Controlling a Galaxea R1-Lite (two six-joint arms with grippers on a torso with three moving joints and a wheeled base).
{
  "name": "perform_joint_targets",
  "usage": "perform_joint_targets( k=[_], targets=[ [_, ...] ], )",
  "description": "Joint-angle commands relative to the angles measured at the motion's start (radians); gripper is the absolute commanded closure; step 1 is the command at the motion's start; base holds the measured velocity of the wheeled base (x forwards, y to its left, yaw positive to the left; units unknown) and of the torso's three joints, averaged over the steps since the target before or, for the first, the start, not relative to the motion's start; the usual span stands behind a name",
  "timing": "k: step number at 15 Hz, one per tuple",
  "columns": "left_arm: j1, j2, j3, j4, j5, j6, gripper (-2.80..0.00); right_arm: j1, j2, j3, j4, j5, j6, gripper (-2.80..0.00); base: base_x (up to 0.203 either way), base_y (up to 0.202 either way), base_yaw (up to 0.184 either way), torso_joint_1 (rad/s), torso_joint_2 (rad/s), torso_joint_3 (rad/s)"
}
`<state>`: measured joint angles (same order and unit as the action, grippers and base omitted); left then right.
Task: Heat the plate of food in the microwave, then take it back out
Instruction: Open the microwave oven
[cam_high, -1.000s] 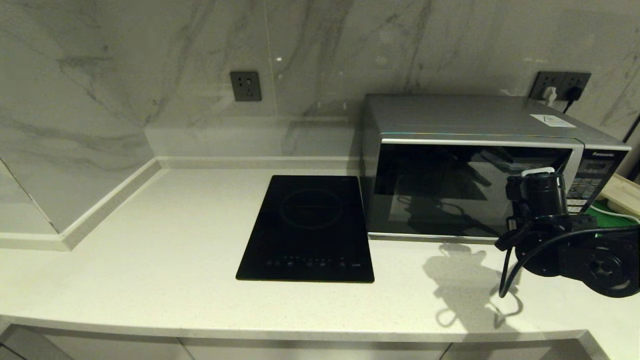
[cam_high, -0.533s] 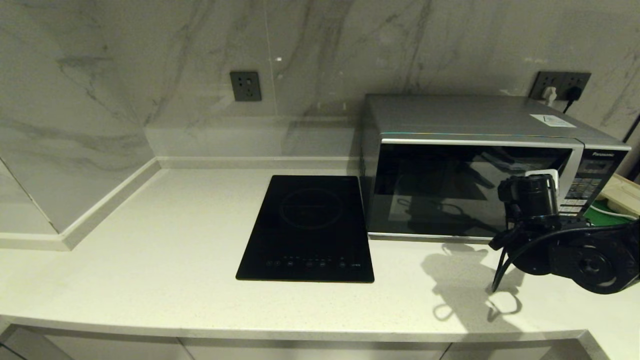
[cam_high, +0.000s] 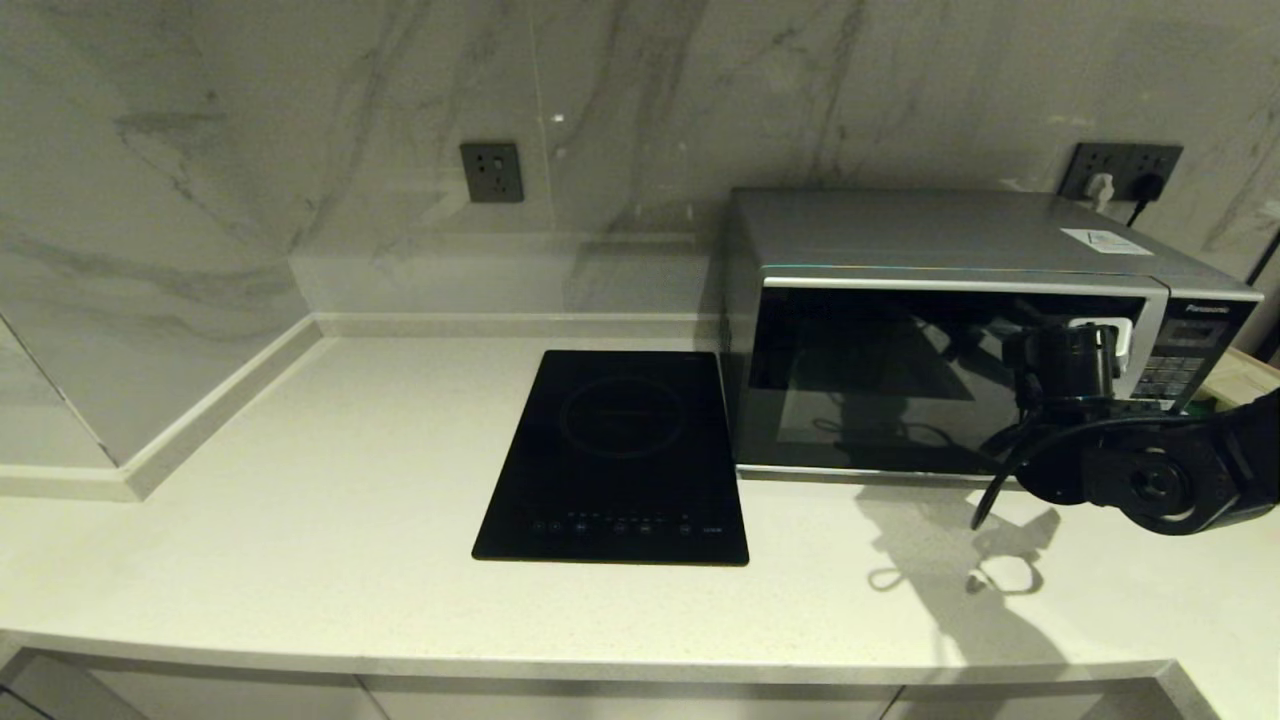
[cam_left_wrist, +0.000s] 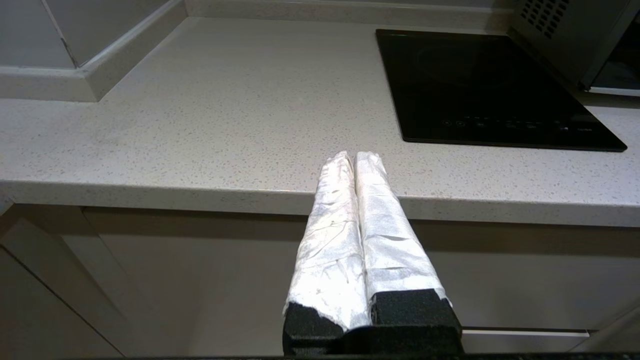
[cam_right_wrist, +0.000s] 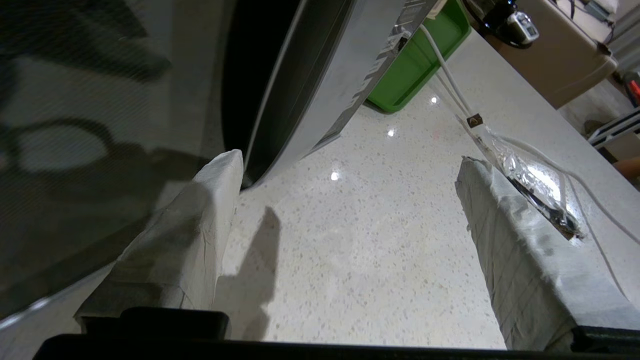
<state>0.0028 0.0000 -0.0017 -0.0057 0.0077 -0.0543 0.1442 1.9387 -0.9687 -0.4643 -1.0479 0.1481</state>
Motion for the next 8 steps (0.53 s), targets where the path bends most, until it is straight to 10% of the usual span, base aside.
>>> perform_joint_targets(
  k=[1, 8],
  targets=[
    [0.000, 0.000, 0.000, 0.000, 0.000, -0.001, 0.00, -0.030, 0.040, -0.026, -0.004, 0.005, 0.001, -2.80, 0.000, 0.000, 0.000, 0.000, 0.00, 0.000],
    [0.000, 0.000, 0.000, 0.000, 0.000, -0.001, 0.00, -0.056, 0.099, -0.113, -0.001, 0.009, -0.002, -2.80, 0.000, 0.000, 0.000, 0.000, 0.00, 0.000]
  ],
)
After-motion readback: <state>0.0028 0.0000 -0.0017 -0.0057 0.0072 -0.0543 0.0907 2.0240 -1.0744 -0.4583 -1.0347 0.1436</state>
